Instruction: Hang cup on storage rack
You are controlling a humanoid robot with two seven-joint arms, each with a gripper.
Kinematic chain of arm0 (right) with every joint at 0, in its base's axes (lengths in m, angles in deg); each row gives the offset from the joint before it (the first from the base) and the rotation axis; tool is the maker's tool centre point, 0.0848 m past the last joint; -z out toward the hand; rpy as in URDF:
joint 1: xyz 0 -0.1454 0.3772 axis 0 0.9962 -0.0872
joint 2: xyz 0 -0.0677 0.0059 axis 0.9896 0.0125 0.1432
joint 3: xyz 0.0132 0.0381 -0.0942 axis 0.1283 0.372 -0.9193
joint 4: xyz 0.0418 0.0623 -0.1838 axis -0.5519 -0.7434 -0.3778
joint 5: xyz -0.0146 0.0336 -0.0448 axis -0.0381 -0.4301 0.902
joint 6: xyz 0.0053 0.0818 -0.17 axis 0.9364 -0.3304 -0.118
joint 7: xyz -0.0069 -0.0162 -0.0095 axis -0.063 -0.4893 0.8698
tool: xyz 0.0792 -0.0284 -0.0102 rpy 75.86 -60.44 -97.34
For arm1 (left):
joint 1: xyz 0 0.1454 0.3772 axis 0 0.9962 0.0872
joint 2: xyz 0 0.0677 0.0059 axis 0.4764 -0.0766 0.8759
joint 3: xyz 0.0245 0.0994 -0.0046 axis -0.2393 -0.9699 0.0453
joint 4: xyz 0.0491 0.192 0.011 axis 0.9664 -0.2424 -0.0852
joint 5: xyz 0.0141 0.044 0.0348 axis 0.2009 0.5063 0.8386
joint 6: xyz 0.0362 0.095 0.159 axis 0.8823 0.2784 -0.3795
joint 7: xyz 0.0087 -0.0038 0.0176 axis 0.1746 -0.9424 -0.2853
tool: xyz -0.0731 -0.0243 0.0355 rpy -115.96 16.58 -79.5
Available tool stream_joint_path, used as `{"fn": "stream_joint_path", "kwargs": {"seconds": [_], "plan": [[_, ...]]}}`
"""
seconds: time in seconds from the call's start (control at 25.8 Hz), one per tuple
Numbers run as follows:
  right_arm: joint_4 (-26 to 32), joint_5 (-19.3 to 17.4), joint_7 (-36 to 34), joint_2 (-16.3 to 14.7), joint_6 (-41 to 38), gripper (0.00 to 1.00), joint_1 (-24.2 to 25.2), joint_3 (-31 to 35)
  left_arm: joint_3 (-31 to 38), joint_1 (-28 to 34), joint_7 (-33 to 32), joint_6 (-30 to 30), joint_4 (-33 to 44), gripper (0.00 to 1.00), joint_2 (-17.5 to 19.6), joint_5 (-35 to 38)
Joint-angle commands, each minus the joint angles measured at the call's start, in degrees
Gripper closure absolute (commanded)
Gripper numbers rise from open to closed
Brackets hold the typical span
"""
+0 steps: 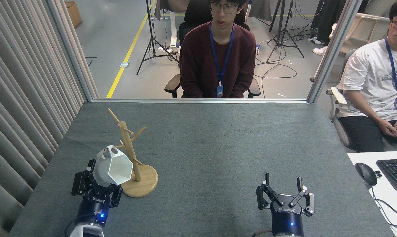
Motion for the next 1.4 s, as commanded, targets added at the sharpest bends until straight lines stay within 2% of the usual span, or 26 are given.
{"fn": "stream_joint_path", "kwargs": {"seconds": [0.0,0.27,0.43,0.5,0.66,0.74,0.81,0.89,1.16,1.36], "plan": [[0.0,0.0,0.0,0.0,0.0,0.01,0.0,0.0,-0.1,1.5,0.1,0.0,0.0,0.01,0.0,-0.1],[0.0,-0.7,0.0,-0.2,0.0,0.01,0.0,0.0,-0.4,4.0,1.5,0.1,0.6,0.01,0.1,-0.5],[0.0,-0.7,0.0,-0.4,-0.2,0.01,-0.1,-0.1,-0.4,9.0,1.5,3.8,6.8,0.01,0.4,-4.2],[0.1,-0.7,0.0,-0.4,-0.9,0.01,-0.1,-0.1,-0.3,12.0,1.4,10.5,12.8,0.01,0.2,-12.7],[1.1,-0.7,0.1,-1.5,-3.2,0.01,1.1,-0.1,0.4,15.8,-3.9,23.8,23.5,0.01,0.2,-41.7],[2.0,-0.8,0.1,-2.7,-4.4,0.01,2.4,0.3,0.3,17.8,-11.5,26.3,29.5,0.01,0.4,-54.4],[3.6,-0.8,0.2,-3.9,-6.0,0.01,4.1,1.0,0.1,18.5,-15.9,26.8,31.5,0.01,0.3,-60.7],[5.1,-0.9,0.2,-4.6,-8.2,0.01,5.4,2.8,-0.2,18.3,-15.8,26.4,31.5,0.01,-0.2,-60.7],[10.0,-0.9,0.1,-4.2,-13.7,0.01,12.6,7.5,-0.6,18.4,-15.6,26.3,31.5,0.01,-1.9,-60.6],[10.5,-0.8,0.3,-4.8,-14.2,0.01,12.7,8.8,-0.6,18.5,-13.4,26.2,31.4,0.01,-1.9,-60.7]]}}
